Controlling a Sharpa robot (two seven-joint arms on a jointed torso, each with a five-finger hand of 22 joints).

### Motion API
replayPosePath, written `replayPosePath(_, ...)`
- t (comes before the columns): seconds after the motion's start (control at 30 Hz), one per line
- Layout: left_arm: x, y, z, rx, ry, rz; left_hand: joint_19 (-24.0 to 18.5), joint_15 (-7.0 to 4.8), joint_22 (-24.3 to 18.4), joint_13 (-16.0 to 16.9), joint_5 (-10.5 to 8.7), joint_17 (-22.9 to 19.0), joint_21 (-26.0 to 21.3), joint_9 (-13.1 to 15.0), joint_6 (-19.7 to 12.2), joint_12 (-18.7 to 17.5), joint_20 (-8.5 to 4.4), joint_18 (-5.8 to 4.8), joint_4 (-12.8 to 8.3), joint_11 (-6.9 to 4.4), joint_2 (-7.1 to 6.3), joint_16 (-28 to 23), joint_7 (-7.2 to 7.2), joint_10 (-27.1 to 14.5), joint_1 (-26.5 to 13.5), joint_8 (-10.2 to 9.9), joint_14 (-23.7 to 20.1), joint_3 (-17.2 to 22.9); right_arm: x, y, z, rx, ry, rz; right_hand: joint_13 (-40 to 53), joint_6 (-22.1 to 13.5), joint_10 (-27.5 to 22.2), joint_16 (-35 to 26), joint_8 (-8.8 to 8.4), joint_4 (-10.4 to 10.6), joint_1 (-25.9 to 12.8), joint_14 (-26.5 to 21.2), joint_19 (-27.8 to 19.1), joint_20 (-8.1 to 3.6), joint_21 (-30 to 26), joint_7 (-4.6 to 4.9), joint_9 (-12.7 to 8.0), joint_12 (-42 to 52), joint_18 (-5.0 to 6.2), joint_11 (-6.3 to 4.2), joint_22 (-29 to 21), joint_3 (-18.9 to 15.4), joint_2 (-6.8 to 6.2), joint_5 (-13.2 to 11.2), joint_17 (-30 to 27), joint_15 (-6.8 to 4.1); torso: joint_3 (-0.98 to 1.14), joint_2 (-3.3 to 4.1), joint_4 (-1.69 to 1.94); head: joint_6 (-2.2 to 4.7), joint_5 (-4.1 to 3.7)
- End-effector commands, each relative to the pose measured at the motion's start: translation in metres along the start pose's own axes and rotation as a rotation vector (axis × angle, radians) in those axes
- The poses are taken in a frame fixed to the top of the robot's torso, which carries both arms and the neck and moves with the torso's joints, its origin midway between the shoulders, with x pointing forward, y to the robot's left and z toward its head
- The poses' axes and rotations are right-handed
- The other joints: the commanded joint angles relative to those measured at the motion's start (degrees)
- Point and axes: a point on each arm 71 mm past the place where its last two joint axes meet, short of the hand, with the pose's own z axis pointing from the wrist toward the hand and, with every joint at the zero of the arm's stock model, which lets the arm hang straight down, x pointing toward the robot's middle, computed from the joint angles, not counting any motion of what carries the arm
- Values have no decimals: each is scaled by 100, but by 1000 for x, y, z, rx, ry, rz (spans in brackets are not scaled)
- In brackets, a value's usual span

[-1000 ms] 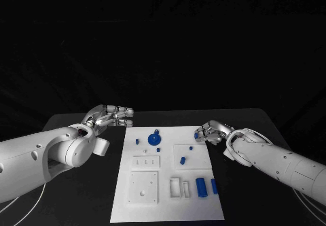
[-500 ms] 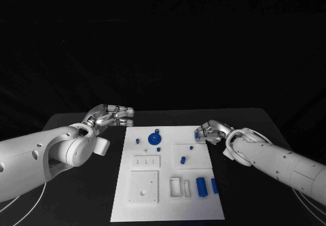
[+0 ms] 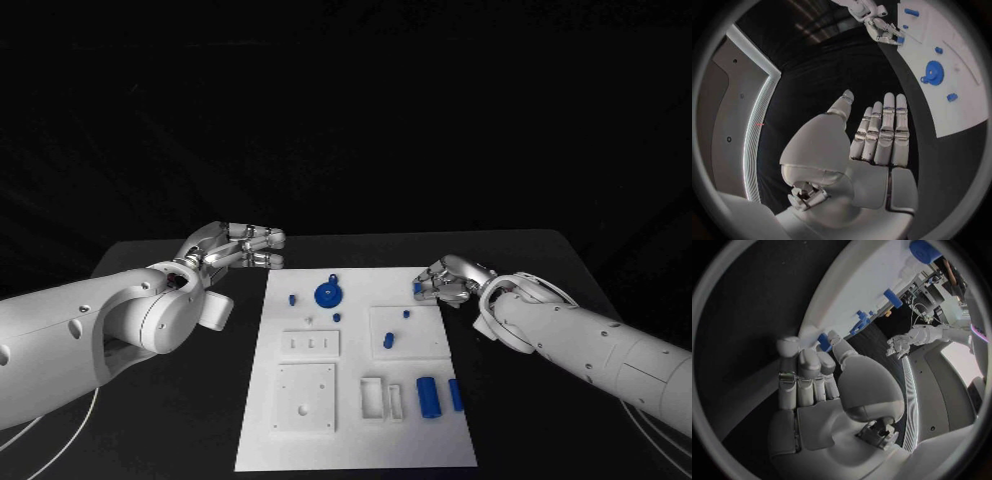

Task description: Assemble the parts on the task board

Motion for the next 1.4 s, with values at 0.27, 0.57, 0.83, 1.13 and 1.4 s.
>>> replayPosePath(0.27, 2, -1, 0, 8, 20, 1, -51, 8, -4, 7, 21, 0, 36, 8, 24, 0, 6, -10, -32, 12, 37, -10, 20, 6, 1, -8, -17, 1, 0, 2, 1, -5, -16, -1, 6, 300, 26, 13, -1, 20, -24, 5, 272, -73, 37, -72, 17, 5, -34, -93, 345, 396, 26, -230, 19, -66, 2, 4, 4, -7, -11)
replayPosePath(0.57, 3, -1, 0, -4, 36, 11, -29, -21, 2, 6, 6, 12, 50, 9, 81, 0, -13, -15, -19, -29, 61, 27, -2, 151, -15, -7, 38, 0, -2, 5, 0, -6, -42, -7, 15, 330, 42, 18, 0, 41, -26, 7, 278, -85, 63, -82, 18, 10, -36, -102, 350, 418, -4, -202, 31, -77, 6, -5, -13, 12, -2)
replayPosePath(0.83, 8, 1, 3, -86, 113, 77, 357, -341, 109, 34, -352, 256, 283, 17, 359, 81, -294, -115, 218, -334, 48, 730, -162, 1070, -251, 6, 668, -156, -16, 23, 1, -30, -56, -25, 16, 348, 48, 12, -1, 35, -10, 6, 280, -93, 72, -85, 18, 5, -35, -105, 348, 419, -40, -181, 31, -85, -2, -83, -82, 67, 50)
replayPosePath(1.13, 18, -6, 19, -236, 232, 222, 935, -795, 563, 217, -361, 1306, 1025, 233, 1201, 518, -805, -308, 553, -768, -41, 2498, -504, 2249, -506, 102, 956, -487, -27, 66, 7, -83, -38, -59, 28, 350, 58, 4, -2, 35, -18, 8, 283, -96, 80, -86, 17, 13, -35, -107, 345, 415, -73, -72, 29, -88, -13, -260, -163, 59, 214)
replayPosePath(1.4, 30, -6, 33, -312, 248, 298, 184, -1023, 2093, 1935, 269, 2547, 2920, 2801, 1152, 2606, -1048, -308, 1056, -1031, -273, 5142, -778, 1666, -1295, 659, 101, -124, -15, 109, 16, -142, 6, -65, 35, 354, 62, -5, -2, 44, -17, 9, 281, -98, 67, -87, 17, 15, -32, -110, 336, 424, -80, -63, 24, -89, -19, -361, -203, 14, 319)
